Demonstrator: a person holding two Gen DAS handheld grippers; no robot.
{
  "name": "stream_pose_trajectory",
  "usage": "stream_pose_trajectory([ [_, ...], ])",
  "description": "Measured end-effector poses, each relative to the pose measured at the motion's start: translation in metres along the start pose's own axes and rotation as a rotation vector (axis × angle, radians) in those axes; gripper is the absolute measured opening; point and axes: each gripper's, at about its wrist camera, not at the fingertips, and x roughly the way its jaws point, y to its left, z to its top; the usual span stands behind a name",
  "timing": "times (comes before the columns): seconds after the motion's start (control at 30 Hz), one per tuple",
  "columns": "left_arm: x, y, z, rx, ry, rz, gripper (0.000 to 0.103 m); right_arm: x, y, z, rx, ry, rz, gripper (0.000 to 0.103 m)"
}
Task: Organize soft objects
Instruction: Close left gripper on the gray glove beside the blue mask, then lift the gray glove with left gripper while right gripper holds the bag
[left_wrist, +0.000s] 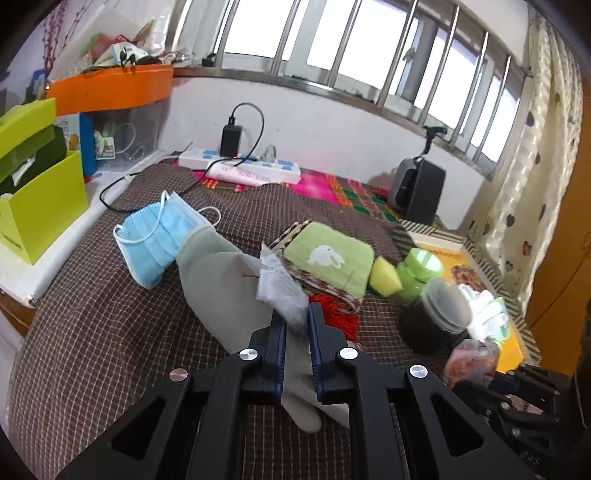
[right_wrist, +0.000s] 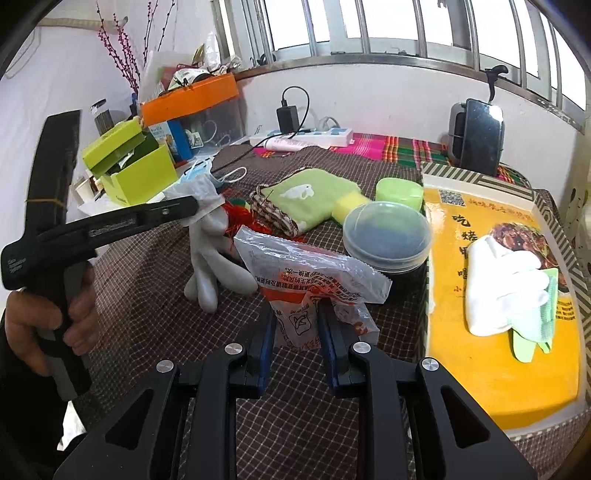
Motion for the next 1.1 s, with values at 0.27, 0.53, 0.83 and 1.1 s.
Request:
stream_pose_trajectory([
  [0.27, -0.023, -0.001, -0.005, 0.006, -0.016, -0.016, 0.006, -0.014, 0.005, -0.002, 0.0, -0.017, 0.001, 0.024],
  [0.53, 0.002, 0.007, -0.006, -0.01, 0.042, 0.017, 0.019, -0.018, 0.007, -0.003, -0.003, -0.019, 0.0, 0.024],
  [0.83, 0.002, -0.001, -0.006, 0.019, 0.025, 0.005, 0.006, -0.017, 0.003, -0.003, 0.006, -0.022, -0.008, 0.024],
  [1.1, -0.022, -0.013, -0.014, 0.037, 0.001, 0.0, 0.006, -0.029, 0.006, -0.003, 0.006, -0.048, -0.01, 0.024],
])
